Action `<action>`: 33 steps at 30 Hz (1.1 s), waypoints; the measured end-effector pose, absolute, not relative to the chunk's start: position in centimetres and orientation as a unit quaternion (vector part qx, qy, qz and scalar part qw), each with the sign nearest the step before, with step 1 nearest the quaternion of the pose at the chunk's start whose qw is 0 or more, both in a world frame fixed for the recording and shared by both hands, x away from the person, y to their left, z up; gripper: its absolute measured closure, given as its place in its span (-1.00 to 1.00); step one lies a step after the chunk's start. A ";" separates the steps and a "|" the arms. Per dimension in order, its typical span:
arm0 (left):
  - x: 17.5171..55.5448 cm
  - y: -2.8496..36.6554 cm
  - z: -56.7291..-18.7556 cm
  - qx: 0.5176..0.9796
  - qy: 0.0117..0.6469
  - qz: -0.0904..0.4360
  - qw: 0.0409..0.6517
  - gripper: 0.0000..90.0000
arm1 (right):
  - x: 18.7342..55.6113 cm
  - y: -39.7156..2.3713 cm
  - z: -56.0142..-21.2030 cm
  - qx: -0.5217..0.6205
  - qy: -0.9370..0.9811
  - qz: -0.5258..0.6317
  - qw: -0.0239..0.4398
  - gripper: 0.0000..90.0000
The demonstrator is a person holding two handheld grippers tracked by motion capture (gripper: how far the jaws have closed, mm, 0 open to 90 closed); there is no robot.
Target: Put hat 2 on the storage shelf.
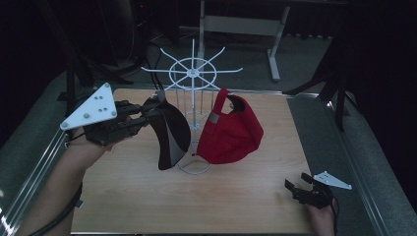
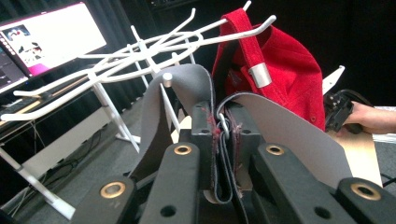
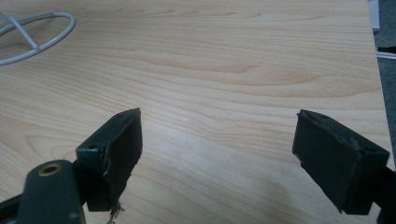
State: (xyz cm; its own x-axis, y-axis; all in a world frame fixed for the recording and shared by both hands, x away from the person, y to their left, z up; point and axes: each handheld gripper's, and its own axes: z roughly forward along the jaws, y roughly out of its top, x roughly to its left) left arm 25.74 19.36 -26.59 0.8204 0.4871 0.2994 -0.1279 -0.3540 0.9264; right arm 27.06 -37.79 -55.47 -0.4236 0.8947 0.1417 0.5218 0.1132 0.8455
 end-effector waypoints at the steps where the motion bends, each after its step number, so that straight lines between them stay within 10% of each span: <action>1: 25.7 19.4 -26.6 0.776 0.115 0.278 0.555 0.78 | 27.0 -37.8 -55.5 0.495 0.716 0.446 0.209 -0.65; 19: 24.7 21.6 -29.0 0.767 0.156 0.266 0.563 0.24 | 27.0 -37.8 -55.5 0.496 0.715 0.447 0.209 -0.65; 33: 23.2 23.5 -32.0 0.759 0.182 0.250 0.572 0.24 | 27.0 -37.8 -55.5 0.494 0.716 0.446 0.210 -0.65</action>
State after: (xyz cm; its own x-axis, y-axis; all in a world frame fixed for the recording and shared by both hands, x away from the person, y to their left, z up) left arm 23.16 23.50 -32.02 0.8087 0.5625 0.1722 -0.0106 -0.2787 0.9603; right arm 27.01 -37.78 -55.46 -0.4237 0.8951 0.1391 0.5205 0.1148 0.8461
